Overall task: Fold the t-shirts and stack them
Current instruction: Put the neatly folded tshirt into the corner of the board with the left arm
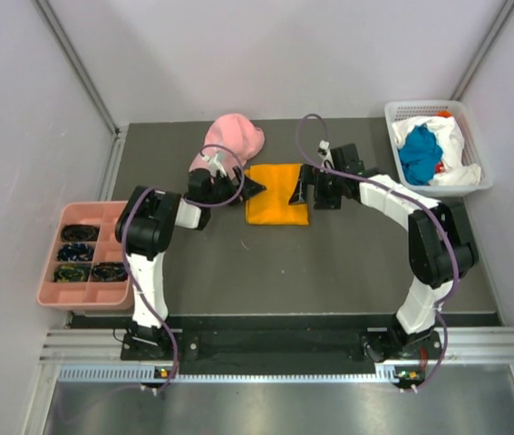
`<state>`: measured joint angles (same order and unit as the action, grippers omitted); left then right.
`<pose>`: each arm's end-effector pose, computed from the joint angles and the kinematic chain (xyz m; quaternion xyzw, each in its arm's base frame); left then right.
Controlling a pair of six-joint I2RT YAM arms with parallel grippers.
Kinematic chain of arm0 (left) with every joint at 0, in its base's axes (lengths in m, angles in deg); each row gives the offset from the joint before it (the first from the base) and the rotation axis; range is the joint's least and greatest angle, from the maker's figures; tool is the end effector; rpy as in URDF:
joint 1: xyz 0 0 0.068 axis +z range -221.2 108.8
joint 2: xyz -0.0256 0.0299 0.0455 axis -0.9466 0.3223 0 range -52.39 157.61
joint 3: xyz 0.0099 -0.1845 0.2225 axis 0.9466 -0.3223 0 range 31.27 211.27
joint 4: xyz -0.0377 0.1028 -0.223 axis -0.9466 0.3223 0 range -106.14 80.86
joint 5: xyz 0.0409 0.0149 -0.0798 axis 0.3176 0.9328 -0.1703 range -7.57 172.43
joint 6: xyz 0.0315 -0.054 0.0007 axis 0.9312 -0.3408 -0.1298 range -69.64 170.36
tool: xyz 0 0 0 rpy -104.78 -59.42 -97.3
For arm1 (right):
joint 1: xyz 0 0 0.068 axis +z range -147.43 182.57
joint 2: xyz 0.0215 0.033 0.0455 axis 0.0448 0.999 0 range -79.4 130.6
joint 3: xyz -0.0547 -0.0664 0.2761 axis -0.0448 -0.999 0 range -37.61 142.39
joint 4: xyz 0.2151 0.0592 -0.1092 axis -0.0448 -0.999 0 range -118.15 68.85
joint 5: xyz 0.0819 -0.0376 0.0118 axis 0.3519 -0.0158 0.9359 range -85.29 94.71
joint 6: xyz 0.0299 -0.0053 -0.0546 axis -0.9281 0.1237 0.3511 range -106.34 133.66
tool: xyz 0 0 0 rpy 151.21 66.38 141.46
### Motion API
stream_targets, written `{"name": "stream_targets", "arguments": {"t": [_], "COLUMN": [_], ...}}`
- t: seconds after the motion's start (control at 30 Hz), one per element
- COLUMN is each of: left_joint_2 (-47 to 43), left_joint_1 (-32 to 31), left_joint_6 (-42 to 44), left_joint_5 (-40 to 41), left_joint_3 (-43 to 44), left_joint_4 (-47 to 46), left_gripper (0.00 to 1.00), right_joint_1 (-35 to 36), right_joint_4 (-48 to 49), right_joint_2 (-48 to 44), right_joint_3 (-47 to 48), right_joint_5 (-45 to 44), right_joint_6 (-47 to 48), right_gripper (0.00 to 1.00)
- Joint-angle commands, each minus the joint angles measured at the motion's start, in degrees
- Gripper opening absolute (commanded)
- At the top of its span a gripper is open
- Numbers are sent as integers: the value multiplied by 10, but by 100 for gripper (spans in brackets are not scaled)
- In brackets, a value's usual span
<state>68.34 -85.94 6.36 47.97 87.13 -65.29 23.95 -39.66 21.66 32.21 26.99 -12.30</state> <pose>0.4042 -0.1343 0.1406 -0.0193 0.7819 -0.4886 0.3867 0.3461 0.1549 0.2306 -0.0297 0.9231 0.3018 0.2364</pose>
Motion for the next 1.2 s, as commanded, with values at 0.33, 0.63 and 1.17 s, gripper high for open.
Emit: {"name": "stream_targets", "arguments": {"t": [0.33,0.63,1.17], "left_joint_2": [83,96,-127], "left_joint_1": [-14,-15,-24], "left_joint_6": [11,0,241], "left_joint_5": [-10,-32,199], "left_joint_3": [18,25,65], "left_joint_4": [59,49,454], "left_gripper": [49,0,0], "right_joint_1": [6,6,5], "right_joint_4": [6,11,51], "right_joint_2": [3,-6,4], "right_joint_3": [16,-5,-48], "right_joint_5": [-2,-2,24], "right_joint_6": [-1,1,-10], "right_gripper": [97,97,97]}}
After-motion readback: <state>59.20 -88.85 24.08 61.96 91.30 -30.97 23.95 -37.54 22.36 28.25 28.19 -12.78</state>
